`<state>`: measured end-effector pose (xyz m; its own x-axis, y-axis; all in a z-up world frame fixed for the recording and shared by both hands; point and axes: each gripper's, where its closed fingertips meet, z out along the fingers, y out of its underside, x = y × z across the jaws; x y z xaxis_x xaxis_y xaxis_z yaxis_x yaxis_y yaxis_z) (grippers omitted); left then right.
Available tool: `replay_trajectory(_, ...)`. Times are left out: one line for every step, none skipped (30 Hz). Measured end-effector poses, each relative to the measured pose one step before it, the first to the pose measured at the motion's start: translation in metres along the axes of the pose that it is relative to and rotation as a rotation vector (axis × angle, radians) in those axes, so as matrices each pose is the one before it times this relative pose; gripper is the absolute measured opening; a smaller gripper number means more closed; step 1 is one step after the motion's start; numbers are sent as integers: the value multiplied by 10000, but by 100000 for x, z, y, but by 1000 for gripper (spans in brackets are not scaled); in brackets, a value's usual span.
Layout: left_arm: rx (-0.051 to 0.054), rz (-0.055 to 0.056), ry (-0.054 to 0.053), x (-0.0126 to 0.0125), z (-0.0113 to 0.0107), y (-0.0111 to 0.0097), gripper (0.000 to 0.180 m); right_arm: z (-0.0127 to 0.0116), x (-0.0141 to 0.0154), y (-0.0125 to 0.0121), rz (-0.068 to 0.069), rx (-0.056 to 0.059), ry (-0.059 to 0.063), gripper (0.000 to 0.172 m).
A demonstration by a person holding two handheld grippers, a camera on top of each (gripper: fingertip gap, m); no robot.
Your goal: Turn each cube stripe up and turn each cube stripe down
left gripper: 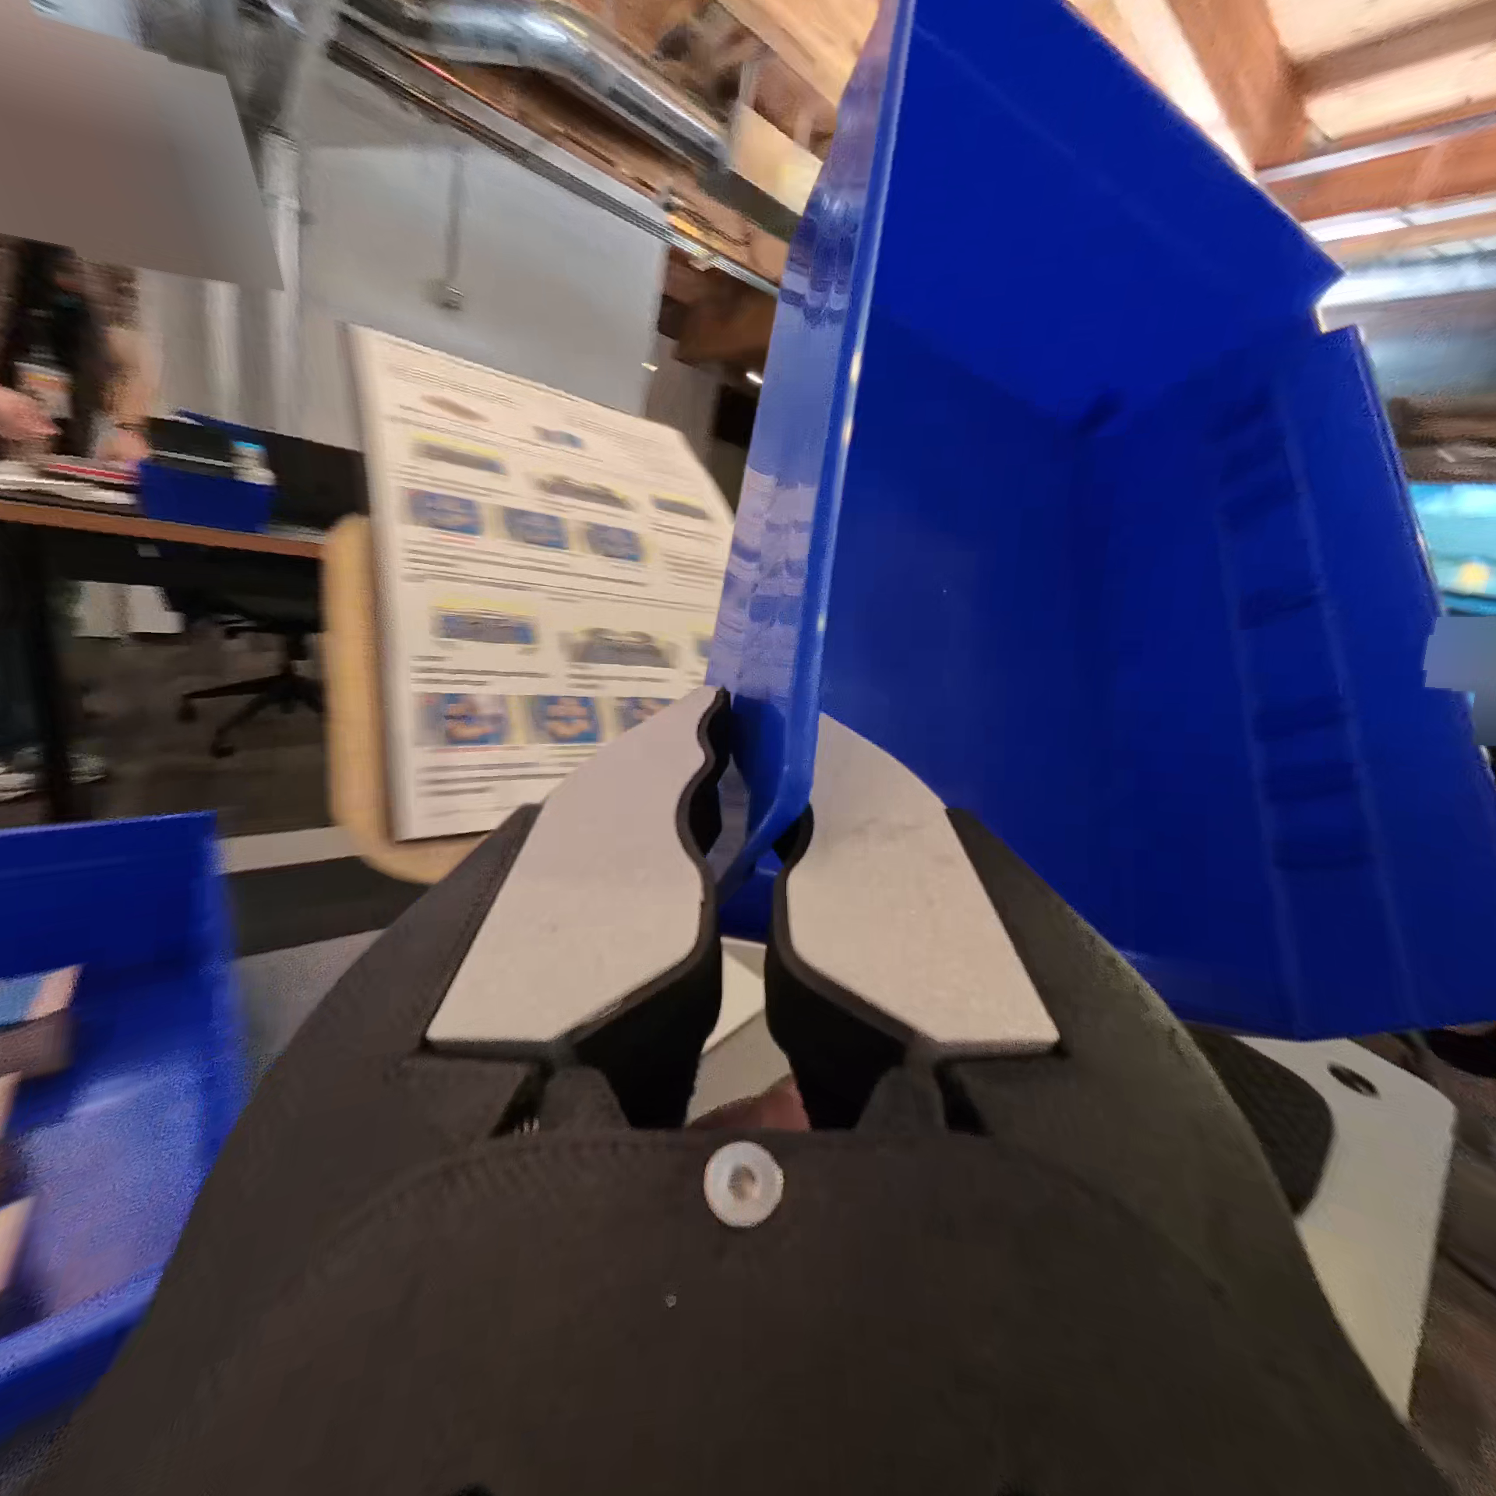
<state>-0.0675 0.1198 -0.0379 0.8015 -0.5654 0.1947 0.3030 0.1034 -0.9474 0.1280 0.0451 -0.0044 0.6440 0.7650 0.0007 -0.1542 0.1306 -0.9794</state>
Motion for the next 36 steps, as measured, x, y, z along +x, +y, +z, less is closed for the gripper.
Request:
replay_trajectory(-261, 97, 458, 2232, 2041, 1134, 6, -1684, 667, -633, -175, 230, 306, 91)
replay_trajectory(-230, 100, 462, 2175, 2098, 1146, 7, -1443, 830, -386, -22, 54, 327, 96)
replay_trajectory(-255, -2, 397, 1991, 2142, 1201, 6, -1344, 1349, -200, 2, -25, 631, 107)
replay_trajectory(-78, -255, 367, 1600, 2053, 993, 7, -1171, 1549, -54, -145, -7, 629, 113)
replay_trajectory(-85, -145, 309, 1199, 1977, 1046, 7, -1095, 1714, 70, -174, -39, 593, 110)
replay_trajectory(-165, -62, 283, 1021, 1900, 1102, 7, -983, 1751, 139, -87, -62, 545, 108)
replay_trajectory(-103, -91, 259, 929, 1793, 1003, 7, -758, 1736, 205, -21, -71, 502, 107)
replay_trajectory(-45, -136, 250, 892, 1674, 929, 8, -546, 1819, 349, -42, -101, 514, 107)
replay_trajectory(-80, -47, 259, 914, 1569, 983, 9, -380, 1971, 390, -28, -24, 530, 106)
replay_trajectory(-106, 29, 273, 976, 1497, 1009, 11, -184, 2035, 442, 85, 36, 499, 108)
replay_trajectory(-43, -37, 214, 858, 1391, 981, 13, 62, 2077, 743, 71, -139, 475, 109)
replay_trajectory(9, -125, 145, 607, 1248, 920, 15, 299, 2090, 1165, -45, -378, 440, 109)
replay_trajectory(-97, -123, 168, 390, 1118, 989, 17, 464, 1938, 1352, -57, -396, 307, 109)
replay_trajectory(-216, -156, 105, 121, 1013, 1040, 19, 548, 1682, 1378, 79, -315, 153, 109)
replay_trajectory(-153, -300, 110, 59, 900, 921, 21, 618, 1443, 1377, 202, -303, 68, 109)
replay_trajectory(-87, -306, 122, 76, 784, 844, 24, 692, 1331, 1373, 130, -388, 95, 108)
replay_trajectory(-205, -121, 18, -17, 713, 1000, 26, 792, 1311, 1316, 36, -437, 150, 108)
replay_trajectory(-301, -31, -108, -153, 675, 1125, 27, 893, 1248, 1137, 112, -382, 126, 106)
replay_trajectory(-132, -142, -82, -173, 589, 913, 29, 958, 1105, 994, 192, -369, 38, 105)
replay_trajectory(40, -373, 24, -246, 515, 693, 30, 1074, 972, 1022, 22, -474, 34, 103)
replay_trajectory(-109, -377, -115, -612, 538, 845, 31, 1228, 879, 1011, -26, -539, -10, 100)
replay_trajectory(-205, -356, -204, -870, 557, 897, 32, 1335, 773, 824, 186, -441, -143, 98)
replay_trajectory(-12, -508, -69, -808, 520, 661, 33, 1434, 750, 723, 100, -422, -145, 97)
replay_trajectory(-78, -460, -138, -875, 518, 769, 34, 1486, 836, 680, -25, -492, -44, 92)
replay_trajectory(-110, -266, -245, -999, 422, 768, 34, 1401, 700, 385, 111, -375, -128, 88)
replay_trajectory(6, -251, -50, -791, 267, 535, 35, 1275, 533, 147, 38, -292, -186, 84)
replay_trajectory(23, -292, -46, -703, 102, 449, 36, 1217, 330, 46, -141, -291, -210, 82)
replay_trajectory(-45, -70, -160, -649, 45, 451, 37, 1063, 247, -252, -172, -109, -199, 77)
replay_trajectory(-5, 119, -140, -503, 56, 314, 37, 974, 228, -359, -308, -82, -145, 75)
replay_trajectory(-2, 120, -92, -402, 88, 252, 38, 969, 211, -336, -331, -137, -205, 75)
replay_trajectory(-111, -4, -76, -411, 167, 360, 38, 900, 320, -422, -143, -79, -249, 71)
replay_trajectory(-144, -37, 11, -292, 279, 380, 39, 848, 531, -444, -136, -55, -80, 68)
replay_trajectory(-124, -54, -44, -303, 385, 324, 40, 881, 548, -287, -358, -114, 26, 66)
replay_trajectory(-174, -25, -154, -416, 411, 325, 41, 896, 488, -194, -311, -84, -51, 64)
replay_trajectory(-143, -37, -87, -396, 393, 166, 42, 813, 437, -155, 128, -36, -192, 61)
replay_trajectory(-113, -59, -93, -465, 384, 44, 42, 763, 357, -97, 329, -69, -250, 59)
